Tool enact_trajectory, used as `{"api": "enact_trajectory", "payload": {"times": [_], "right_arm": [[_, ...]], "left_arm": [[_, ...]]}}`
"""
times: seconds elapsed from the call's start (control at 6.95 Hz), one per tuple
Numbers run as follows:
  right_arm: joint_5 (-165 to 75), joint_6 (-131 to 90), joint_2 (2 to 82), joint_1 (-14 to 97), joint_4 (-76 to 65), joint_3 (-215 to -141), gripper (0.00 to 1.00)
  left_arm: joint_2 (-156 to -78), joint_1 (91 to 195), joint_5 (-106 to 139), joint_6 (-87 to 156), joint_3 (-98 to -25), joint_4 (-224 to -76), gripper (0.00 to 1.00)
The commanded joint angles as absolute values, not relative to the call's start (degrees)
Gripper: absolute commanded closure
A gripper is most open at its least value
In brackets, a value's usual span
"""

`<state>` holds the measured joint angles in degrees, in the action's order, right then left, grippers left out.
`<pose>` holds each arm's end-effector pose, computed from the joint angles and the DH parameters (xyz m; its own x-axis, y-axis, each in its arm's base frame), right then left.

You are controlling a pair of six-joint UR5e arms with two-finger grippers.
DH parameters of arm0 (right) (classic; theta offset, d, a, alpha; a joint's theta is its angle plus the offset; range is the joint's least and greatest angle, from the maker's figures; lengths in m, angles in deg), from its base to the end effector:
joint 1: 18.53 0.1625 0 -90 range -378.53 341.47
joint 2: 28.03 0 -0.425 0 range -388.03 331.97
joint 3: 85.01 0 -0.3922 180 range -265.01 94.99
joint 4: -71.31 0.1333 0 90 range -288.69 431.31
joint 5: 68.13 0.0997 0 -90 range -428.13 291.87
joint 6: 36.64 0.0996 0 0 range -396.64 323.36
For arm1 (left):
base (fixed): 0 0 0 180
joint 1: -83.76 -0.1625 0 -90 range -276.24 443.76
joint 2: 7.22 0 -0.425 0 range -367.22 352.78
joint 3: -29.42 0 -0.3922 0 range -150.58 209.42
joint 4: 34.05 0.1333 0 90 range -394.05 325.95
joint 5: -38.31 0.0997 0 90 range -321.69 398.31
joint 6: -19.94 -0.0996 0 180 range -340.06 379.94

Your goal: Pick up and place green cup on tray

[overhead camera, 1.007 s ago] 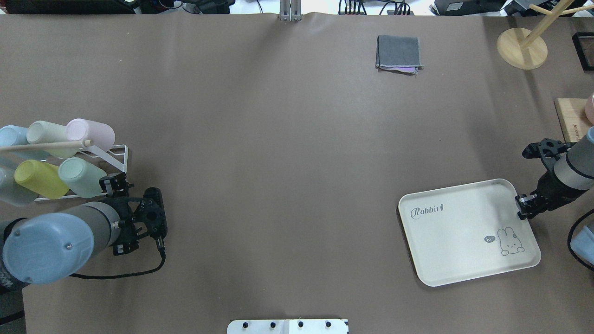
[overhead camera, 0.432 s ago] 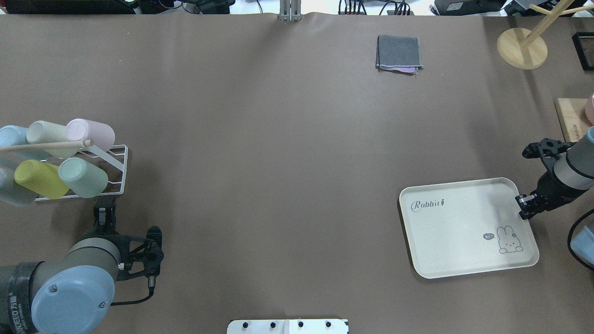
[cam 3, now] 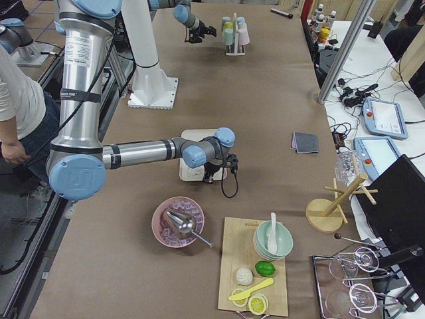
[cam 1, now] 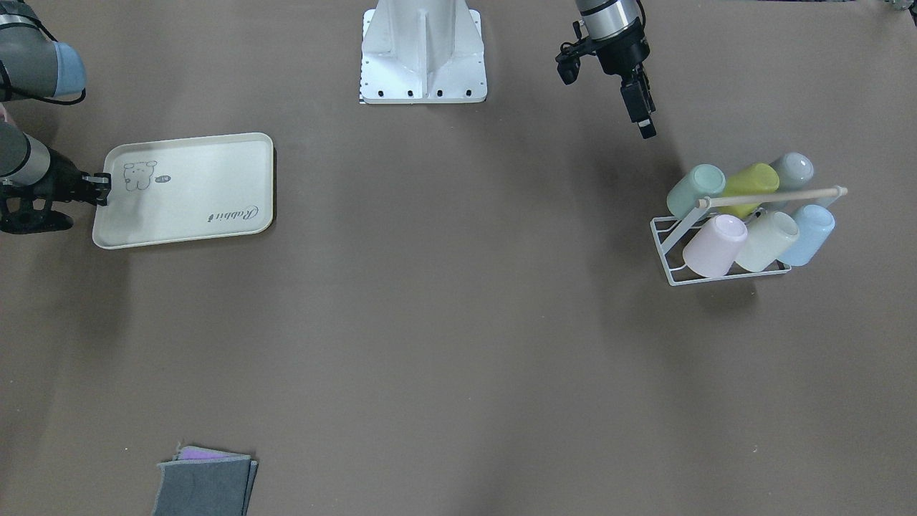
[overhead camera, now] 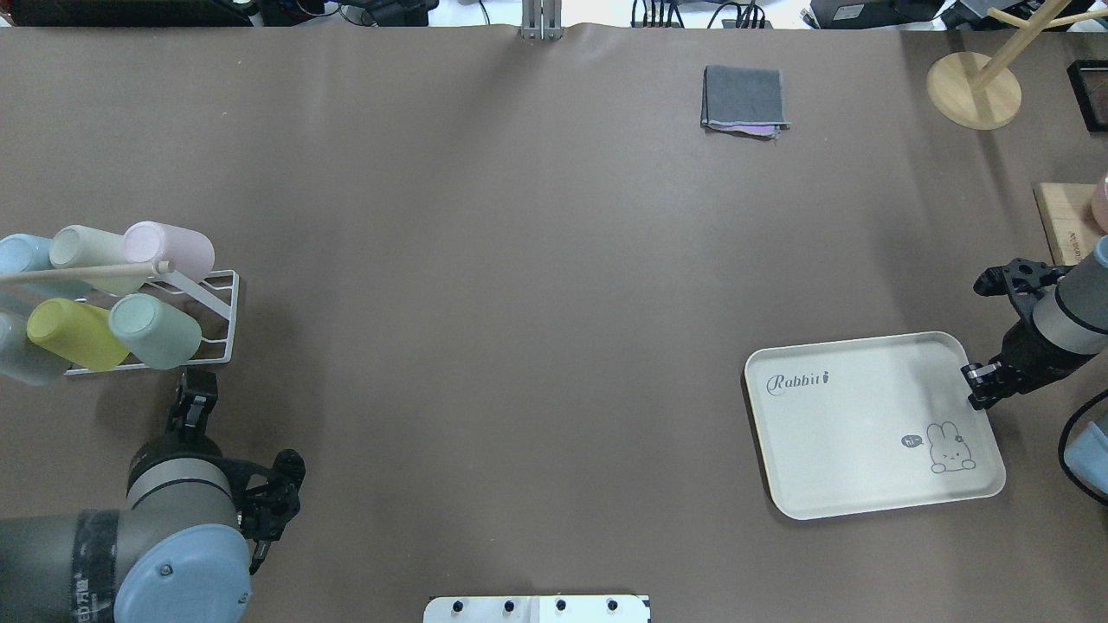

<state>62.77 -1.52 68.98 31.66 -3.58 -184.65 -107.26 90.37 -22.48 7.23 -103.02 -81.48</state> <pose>-0.2408 -0.3953 0.6077 0.7213 -0.1003 0.6854 0.2382 0.9650 -0.1095 0.4024 -0.2297 0.3384 -0.0359 0.8613 0.5068 -0.9950 -0.0780 0.0621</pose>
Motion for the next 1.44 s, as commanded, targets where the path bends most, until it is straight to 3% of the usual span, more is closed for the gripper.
{"api": "enact_trajectory", "payload": {"times": [0.0,1.3], "right_arm": [[62.74,-1.48,68.91,31.66,-3.66,-184.76,0.99],[77.06,-2.89,69.79,40.97,-3.05,-186.08,1.00]], "left_arm": [[-109.78,88.86,-20.49,1.79,-98.22,-77.64,0.03],[-112.94,94.73,-13.65,-20.80,-87.31,-74.30,0.05]]}}
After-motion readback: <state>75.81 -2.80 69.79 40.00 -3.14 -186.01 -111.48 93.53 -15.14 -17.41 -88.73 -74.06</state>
